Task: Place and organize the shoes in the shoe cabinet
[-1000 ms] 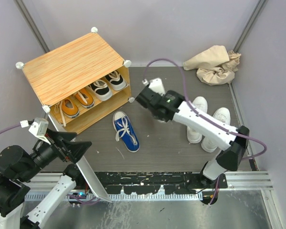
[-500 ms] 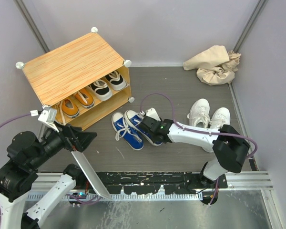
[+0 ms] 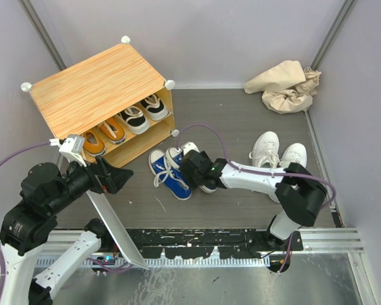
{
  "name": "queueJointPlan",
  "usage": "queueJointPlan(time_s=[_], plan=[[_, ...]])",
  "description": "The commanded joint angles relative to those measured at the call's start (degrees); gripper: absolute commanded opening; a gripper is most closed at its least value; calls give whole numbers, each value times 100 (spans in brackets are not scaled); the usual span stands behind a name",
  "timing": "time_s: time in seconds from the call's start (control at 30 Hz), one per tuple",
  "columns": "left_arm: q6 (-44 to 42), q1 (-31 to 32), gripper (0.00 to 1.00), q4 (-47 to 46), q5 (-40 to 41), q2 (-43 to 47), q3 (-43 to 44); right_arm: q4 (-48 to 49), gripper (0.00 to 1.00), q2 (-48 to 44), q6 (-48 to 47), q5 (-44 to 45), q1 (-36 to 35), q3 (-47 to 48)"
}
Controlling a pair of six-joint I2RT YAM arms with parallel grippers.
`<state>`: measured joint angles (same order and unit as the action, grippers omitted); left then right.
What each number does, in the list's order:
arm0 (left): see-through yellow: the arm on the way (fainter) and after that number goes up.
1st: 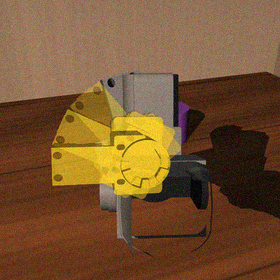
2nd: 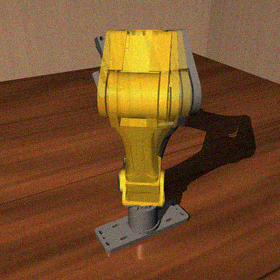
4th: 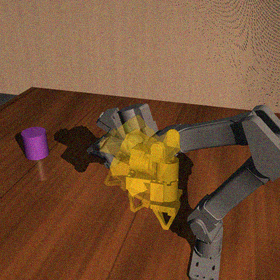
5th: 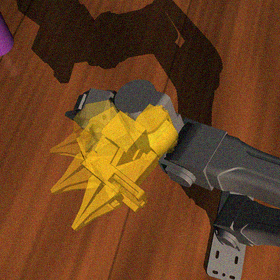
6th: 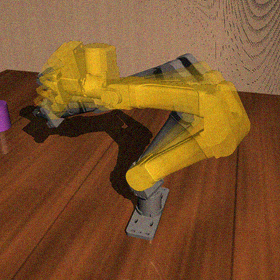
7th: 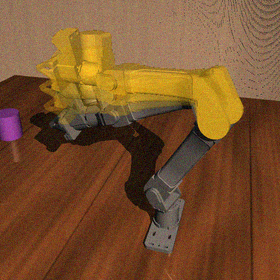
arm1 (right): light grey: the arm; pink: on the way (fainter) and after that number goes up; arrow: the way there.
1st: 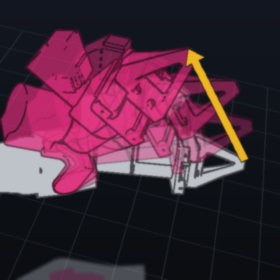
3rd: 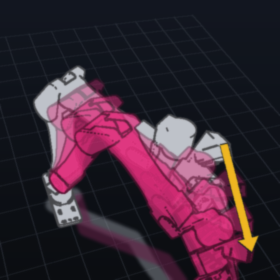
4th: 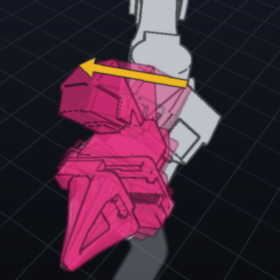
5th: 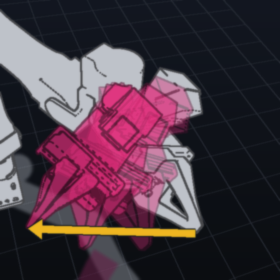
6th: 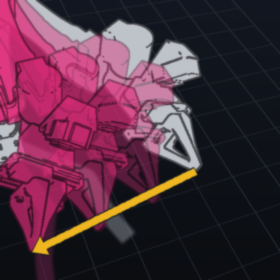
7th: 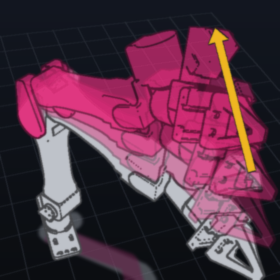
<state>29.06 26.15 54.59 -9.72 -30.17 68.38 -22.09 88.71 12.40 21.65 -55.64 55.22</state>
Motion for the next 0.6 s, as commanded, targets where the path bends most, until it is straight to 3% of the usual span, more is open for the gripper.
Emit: queueJointPlan(time_s=[0.0,0.07,0.1,0.17,0.2,0.33,0.47,0.57], plan=[[-61,22,98,-192,193,-128,168,701,72,601,-338,-404,247,204],[-94,22,98,-124,296,-173,229,710,65,884,-358,-310,310,372],[-101,24,98,-87,327,-206,275,721,55,1024,-361,-95,316,479],[-111,23,98,-51,354,-284,351,661,13,1276,-257,621,317,704],[-99,22,98,-53,356,-321,380,588,3,1393,-192,1018,317,848],[-35,22,98,-91,363,-391,411,428,1,1756,6,1952,317,1305],[9,22,98,-98,395,-392,340,494,2,1920,-158,938,289,1506],[9,23,98,-59,400,-389,308,426,24,1724,-204,142,203,1323]])
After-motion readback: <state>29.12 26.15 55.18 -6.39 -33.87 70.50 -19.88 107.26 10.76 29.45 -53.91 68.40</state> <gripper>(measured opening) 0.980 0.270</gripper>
